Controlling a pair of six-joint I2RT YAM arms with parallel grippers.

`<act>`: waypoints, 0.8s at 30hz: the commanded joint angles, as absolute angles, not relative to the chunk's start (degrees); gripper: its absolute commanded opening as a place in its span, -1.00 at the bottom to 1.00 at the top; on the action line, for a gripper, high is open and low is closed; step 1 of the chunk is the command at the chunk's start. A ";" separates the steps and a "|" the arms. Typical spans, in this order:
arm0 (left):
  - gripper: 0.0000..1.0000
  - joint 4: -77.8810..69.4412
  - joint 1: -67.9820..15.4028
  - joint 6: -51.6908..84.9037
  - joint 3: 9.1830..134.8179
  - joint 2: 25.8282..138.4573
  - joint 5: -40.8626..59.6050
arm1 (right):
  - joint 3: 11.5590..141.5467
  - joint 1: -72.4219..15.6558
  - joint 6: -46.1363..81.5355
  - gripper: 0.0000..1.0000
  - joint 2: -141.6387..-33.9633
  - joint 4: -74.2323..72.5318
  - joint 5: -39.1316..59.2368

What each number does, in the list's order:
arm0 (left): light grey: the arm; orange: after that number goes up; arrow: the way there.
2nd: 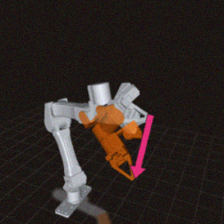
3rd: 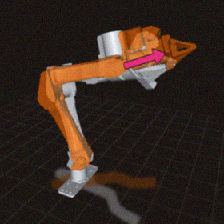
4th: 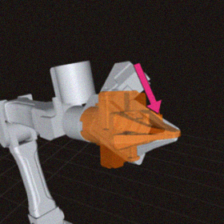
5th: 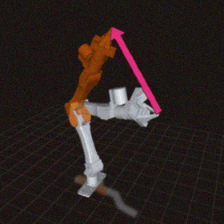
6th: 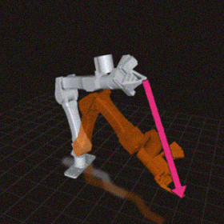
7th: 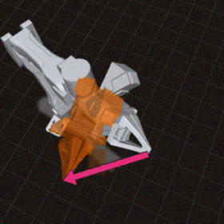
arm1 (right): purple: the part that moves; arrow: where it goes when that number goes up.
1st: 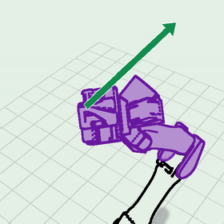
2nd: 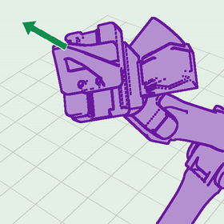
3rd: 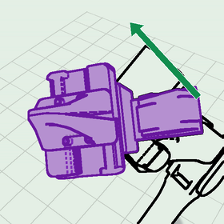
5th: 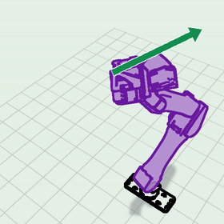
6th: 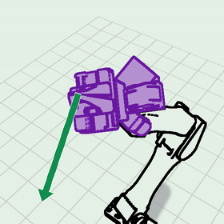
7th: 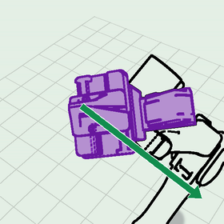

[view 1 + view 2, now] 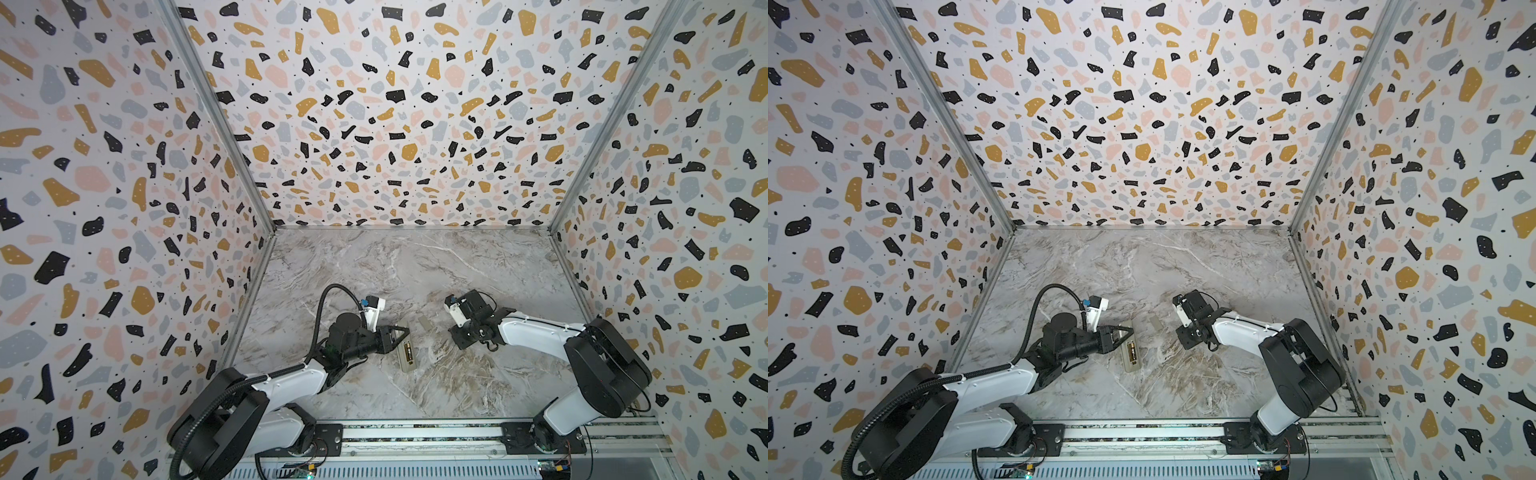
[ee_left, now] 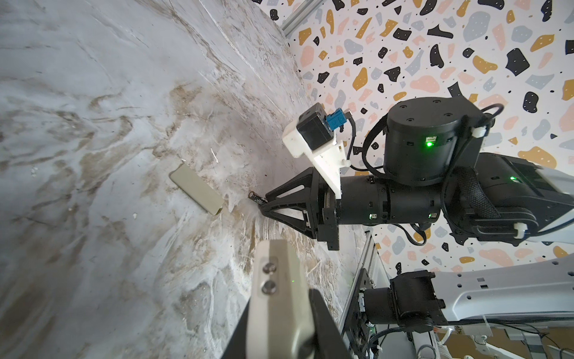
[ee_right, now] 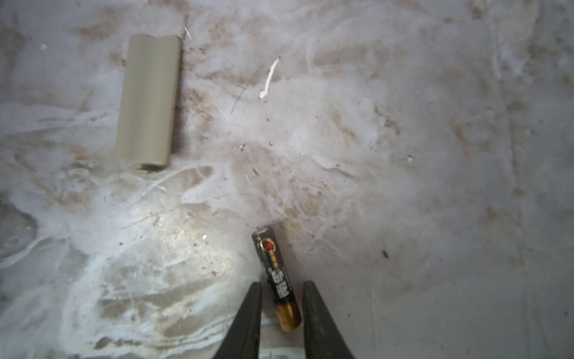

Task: Load the batteries into the remote control
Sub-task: 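Lower the right gripper and pinch the second battery, lifting it upright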

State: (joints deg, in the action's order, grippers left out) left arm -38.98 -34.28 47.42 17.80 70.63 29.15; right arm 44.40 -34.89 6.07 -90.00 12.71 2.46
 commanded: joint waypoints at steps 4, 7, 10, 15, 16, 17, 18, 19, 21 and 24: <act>-1.00 -43.45 -34.09 47.57 18.02 71.07 29.71 | 45.92 -34.65 5.45 -0.64 -90.39 15.02 3.88; -1.00 -44.28 -34.08 48.00 17.93 71.49 29.59 | 45.75 -34.67 5.32 -0.69 -90.19 15.16 3.86; -1.00 -45.36 -34.04 48.66 17.84 71.92 29.51 | 45.34 -34.69 5.14 -0.75 -89.76 15.28 3.96; -1.00 -46.71 -34.08 49.68 17.53 72.42 29.10 | 44.96 -34.69 4.90 -0.84 -88.55 15.36 4.49; -1.00 -47.21 -34.07 49.98 17.41 72.49 29.02 | 44.91 -34.72 4.79 -0.86 -88.10 15.35 4.65; -1.00 -48.09 -34.04 50.27 17.17 72.57 28.82 | 44.77 -34.74 4.60 -0.87 -87.54 15.09 4.97; -1.00 -48.98 -34.07 50.33 16.90 72.59 28.46 | 44.61 -34.88 4.49 -0.88 -86.67 14.72 5.39; -1.00 -50.07 -34.04 52.21 16.56 72.53 28.06 | 44.25 -35.27 4.19 -0.89 -85.56 14.02 6.01; -1.00 -52.04 -34.09 53.29 15.94 72.43 27.10 | 43.54 -36.32 3.87 -0.90 -83.14 12.67 6.52; -1.00 -54.68 -34.16 54.54 15.06 72.40 25.25 | 43.38 -38.19 3.25 -0.93 -79.57 11.87 6.88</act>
State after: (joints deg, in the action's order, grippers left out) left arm -47.03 -34.28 52.40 16.08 72.51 27.49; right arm 43.33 -36.64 4.38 -83.70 13.15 5.61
